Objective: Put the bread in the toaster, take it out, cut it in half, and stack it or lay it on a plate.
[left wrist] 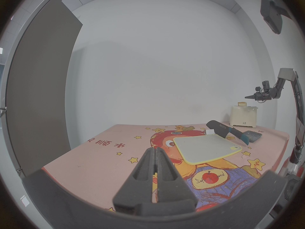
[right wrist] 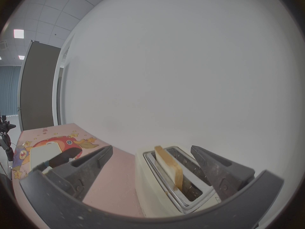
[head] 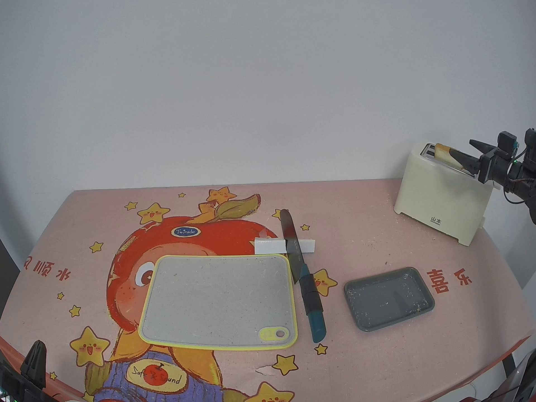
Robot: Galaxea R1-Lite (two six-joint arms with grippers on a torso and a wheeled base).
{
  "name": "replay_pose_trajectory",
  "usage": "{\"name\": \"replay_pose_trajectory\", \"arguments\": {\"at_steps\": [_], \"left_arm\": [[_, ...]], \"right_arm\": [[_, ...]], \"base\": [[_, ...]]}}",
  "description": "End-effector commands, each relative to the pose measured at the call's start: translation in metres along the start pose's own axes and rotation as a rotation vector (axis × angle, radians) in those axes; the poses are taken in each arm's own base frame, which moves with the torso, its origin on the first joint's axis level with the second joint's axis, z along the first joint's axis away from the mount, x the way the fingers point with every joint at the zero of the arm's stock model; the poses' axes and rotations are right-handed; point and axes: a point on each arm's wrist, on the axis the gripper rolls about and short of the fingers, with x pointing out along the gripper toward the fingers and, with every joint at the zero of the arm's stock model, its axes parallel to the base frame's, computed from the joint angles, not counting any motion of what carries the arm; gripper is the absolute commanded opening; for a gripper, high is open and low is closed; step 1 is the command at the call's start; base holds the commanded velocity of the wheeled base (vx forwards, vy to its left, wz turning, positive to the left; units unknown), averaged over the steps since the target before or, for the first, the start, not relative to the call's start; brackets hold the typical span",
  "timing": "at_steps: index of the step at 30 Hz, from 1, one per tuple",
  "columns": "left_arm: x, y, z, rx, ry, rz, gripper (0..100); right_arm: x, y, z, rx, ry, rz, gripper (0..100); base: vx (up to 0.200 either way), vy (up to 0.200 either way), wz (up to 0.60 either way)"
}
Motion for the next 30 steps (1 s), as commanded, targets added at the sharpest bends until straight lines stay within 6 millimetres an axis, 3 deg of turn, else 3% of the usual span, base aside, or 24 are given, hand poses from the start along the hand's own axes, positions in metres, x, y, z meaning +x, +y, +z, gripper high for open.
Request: {"name": "replay_pose_trajectory", "arguments": {"at_steps": [1,20,21,30], "left_arm": [[0.001,0.0,-0.005,0.0,0.009,0.001,0],[0.001,0.0,-0.005,0.0,0.009,0.0,0],[0.001,0.0,-0.005,0.0,0.009,0.001,0],[0.001,0.0,-0.005,0.0,0.009,0.0,0]], "right_arm": [[0.008,-0.005,-0.013,0.02,0.028,0.004,100],[0.016,-0.015,-0.021,0.031,0.043,-0.028,100],[0.016,-0.015,-0.021,0.032,0.044,-0.029,0],[0.017,-0.011,-0.022,0.032,0.047,-0.018,0]], "base": [[0.0,0.0,0.0],[0.0,0.0,0.0],[0.0,0.0,0.0],[0.0,0.0,0.0]]}}
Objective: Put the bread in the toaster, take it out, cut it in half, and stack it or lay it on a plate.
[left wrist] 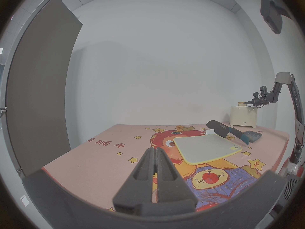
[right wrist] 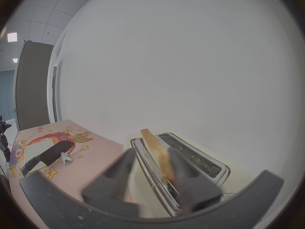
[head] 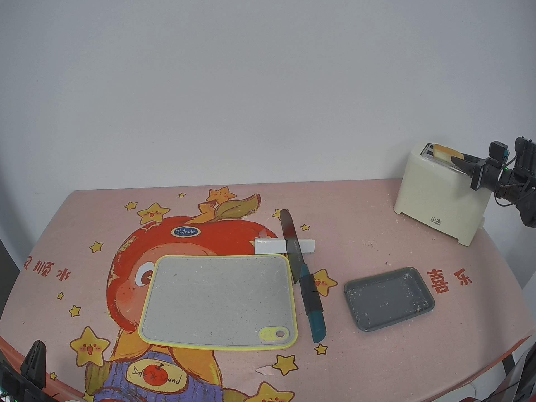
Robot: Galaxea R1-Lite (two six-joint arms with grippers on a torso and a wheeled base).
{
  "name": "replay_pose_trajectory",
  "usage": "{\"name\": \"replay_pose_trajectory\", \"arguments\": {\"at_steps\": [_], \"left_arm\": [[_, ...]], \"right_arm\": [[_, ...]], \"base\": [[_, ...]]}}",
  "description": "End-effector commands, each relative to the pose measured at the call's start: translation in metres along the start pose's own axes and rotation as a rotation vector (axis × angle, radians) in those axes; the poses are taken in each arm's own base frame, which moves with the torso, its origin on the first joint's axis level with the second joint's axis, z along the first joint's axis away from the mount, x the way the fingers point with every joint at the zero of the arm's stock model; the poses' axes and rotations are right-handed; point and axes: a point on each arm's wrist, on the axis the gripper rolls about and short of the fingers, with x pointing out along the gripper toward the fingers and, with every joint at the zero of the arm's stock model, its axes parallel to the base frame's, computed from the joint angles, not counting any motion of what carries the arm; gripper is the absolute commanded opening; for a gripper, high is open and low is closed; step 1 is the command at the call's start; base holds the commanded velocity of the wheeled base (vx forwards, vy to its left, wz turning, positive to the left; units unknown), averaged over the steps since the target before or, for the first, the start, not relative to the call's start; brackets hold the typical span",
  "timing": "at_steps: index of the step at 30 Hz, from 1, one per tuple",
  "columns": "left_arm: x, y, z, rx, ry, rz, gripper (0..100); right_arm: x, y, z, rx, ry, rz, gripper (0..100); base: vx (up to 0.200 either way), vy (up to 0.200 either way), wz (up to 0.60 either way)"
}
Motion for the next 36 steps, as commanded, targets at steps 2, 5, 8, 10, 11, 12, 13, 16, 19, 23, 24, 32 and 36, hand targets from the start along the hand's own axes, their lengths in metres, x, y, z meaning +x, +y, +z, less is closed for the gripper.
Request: {"name": "replay_pose_trajectory", "arguments": {"at_steps": [2,5,8,10,11,12,13,16,19,23,24,32,36], "left_arm": [[0.001,0.0,-0.005,0.0,0.009,0.0,0],[0.001,0.0,-0.005,0.0,0.009,0.002,0],[0.001,0.0,-0.005,0.0,0.009,0.002,0],[0.001,0.0,-0.005,0.0,0.009,0.002,0],[0.001,0.0,-0.005,0.0,0.009,0.002,0],[0.001,0.0,-0.005,0.0,0.009,0.002,0],[0.001,0.0,-0.005,0.0,0.009,0.002,0],[0.001,0.0,-0.005,0.0,0.009,0.0,0],[0.001,0.0,-0.005,0.0,0.009,0.002,0],[0.001,0.0,-0.005,0.0,0.009,0.002,0],[0.001,0.0,-0.005,0.0,0.009,0.0,0],[0.001,0.0,-0.005,0.0,0.007,0.002,0],[0.001,0.0,-0.005,0.0,0.009,0.002,0]], "right_arm": [[0.0,0.001,0.001,-0.002,-0.001,0.004,0],[0.0,0.001,0.0,-0.001,0.0,0.003,0],[-0.002,0.002,0.004,-0.007,-0.01,0.003,0],[-0.002,0.002,0.004,-0.007,-0.01,0.002,0],[-0.002,0.002,0.004,-0.007,-0.01,0.002,0],[-0.002,0.002,0.004,-0.008,-0.011,0.0,0],[-0.002,0.002,0.006,-0.011,-0.016,-0.004,0],[-0.002,0.003,0.012,-0.02,-0.033,-0.013,0],[-0.005,0.004,0.023,-0.038,-0.059,-0.019,0],[-0.011,0.006,0.035,-0.051,-0.089,-0.021,0],[-0.013,0.008,0.039,-0.052,-0.097,-0.02,0],[-0.033,0.036,0.073,-0.003,-0.181,0.026,0],[-0.043,0.049,0.087,-0.003,-0.219,0.047,0]], "base": [[0.0,0.0,0.0],[0.0,0.0,0.0],[0.0,0.0,0.0],[0.0,0.0,0.0],[0.0,0.0,0.0],[0.0,0.0,0.0],[0.0,0.0,0.0],[0.0,0.0,0.0],[0.0,0.0,0.0],[0.0,0.0,0.0],[0.0,0.0,0.0],[0.0,0.0,0.0],[0.0,0.0,0.0]]}}
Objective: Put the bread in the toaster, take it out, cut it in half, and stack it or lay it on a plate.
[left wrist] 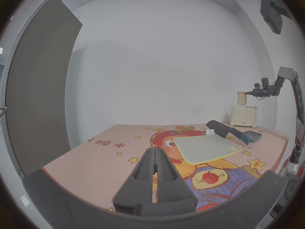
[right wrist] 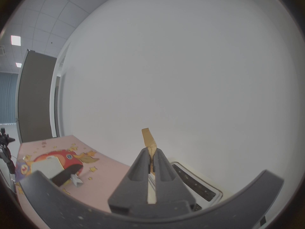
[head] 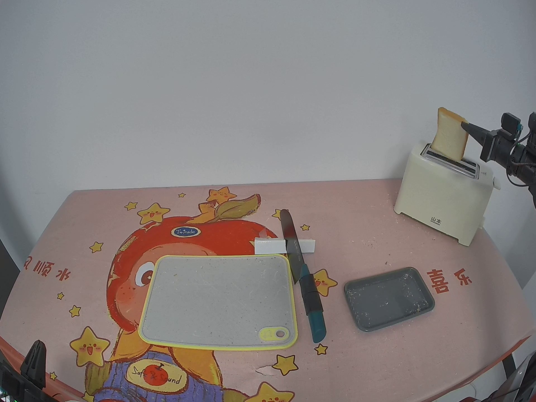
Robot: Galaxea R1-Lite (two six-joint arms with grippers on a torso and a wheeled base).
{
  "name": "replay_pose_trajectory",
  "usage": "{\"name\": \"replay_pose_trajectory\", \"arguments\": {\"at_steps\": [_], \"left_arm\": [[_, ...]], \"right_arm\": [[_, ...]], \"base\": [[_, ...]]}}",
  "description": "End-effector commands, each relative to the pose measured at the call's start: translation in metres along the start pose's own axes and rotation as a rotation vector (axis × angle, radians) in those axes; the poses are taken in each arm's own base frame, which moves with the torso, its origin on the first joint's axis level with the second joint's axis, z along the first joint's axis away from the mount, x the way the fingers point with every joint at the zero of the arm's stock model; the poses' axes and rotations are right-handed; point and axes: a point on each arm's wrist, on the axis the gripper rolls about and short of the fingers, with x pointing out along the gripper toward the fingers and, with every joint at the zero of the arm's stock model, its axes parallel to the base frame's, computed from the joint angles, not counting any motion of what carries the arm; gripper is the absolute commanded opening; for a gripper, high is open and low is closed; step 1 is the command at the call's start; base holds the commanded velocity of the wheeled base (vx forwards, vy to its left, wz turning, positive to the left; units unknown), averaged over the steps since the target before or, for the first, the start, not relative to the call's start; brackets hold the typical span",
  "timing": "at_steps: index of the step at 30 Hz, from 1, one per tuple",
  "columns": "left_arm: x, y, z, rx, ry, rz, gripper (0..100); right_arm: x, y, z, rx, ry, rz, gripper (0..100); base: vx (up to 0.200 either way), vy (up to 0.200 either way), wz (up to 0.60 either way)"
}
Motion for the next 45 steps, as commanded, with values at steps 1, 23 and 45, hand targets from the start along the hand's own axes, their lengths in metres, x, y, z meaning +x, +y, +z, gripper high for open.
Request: {"name": "replay_pose_trajectory", "arguments": {"at_steps": [1,23,45], "left_arm": [[0.001,0.0,-0.005,0.0,0.009,0.0,0],[0.001,0.0,-0.005,0.0,0.009,0.001,0],[0.001,0.0,-0.005,0.004,0.01,-0.005,0]], "right_arm": [[-0.014,0.021,0.027,-0.032,-0.065,0.031,0],[-0.13,0.137,-0.034,0.117,0.062,0.181,0],[-0.153,0.179,-0.062,0.093,0.125,0.425,0]], "base": [[0.0,0.0,0.0],[0.0,0.0,0.0],[0.0,0.0,0.0]]}}
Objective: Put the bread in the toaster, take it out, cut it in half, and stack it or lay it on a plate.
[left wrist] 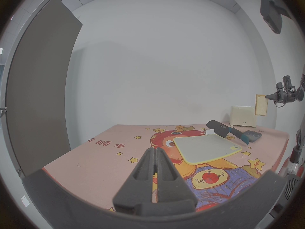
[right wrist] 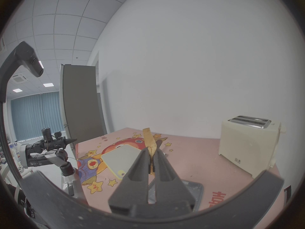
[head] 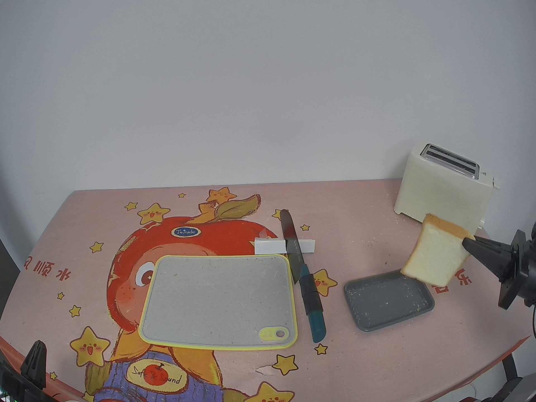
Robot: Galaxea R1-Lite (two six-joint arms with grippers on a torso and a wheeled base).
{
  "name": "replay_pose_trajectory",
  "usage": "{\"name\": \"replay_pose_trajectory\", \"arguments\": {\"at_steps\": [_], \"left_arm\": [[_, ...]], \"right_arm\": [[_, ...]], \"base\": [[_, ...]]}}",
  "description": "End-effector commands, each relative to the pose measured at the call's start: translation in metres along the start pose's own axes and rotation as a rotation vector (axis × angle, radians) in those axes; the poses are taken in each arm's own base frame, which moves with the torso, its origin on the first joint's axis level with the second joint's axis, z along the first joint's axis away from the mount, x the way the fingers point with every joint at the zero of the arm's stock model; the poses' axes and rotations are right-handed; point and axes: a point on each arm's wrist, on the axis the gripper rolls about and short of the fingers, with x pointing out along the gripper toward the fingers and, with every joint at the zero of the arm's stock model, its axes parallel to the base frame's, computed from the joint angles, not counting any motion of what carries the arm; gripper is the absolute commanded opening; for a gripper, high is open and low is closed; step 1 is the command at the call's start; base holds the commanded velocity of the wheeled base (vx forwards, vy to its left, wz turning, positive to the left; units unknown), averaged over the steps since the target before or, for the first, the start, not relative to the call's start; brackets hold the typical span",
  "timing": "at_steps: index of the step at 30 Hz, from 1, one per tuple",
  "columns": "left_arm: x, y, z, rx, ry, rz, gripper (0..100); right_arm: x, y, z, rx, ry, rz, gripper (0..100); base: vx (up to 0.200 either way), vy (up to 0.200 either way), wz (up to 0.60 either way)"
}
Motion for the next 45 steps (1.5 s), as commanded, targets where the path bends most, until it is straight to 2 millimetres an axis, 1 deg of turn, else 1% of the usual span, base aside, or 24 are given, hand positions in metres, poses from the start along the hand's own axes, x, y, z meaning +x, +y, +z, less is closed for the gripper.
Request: {"name": "replay_pose_trajectory", "arguments": {"at_steps": [1,3,7,43,45], "left_arm": [[0.0006,0.0,-0.0051,0.001,0.009,-0.002,0],[0.0006,0.0,-0.0051,0.001,0.009,0.0,0],[0.0006,0.0,-0.0051,0.001,0.009,-0.003,0],[0.0006,0.0,-0.0051,0.001,0.009,0.0,0],[0.0006,0.0,-0.0051,0.001,0.009,0.0,0]], "right_arm": [[0.004,0.0125,-0.0029,-0.035,0.014,0.101,0],[0.0047,0.0161,-0.0043,-0.044,0.019,0.133,0],[0.0049,0.0164,-0.0018,-0.045,0.01,0.137,0],[0.0043,0.0204,-0.0057,-0.029,0.025,0.185,0],[0.0045,0.0222,-0.0057,0.001,0.028,0.198,0]], "base": [[0.0,0.0,0.0],[0.0,0.0,0.0],[0.0,0.0,0.0],[0.0,0.2,0.0],[0.0,0.2,0.0]]}}
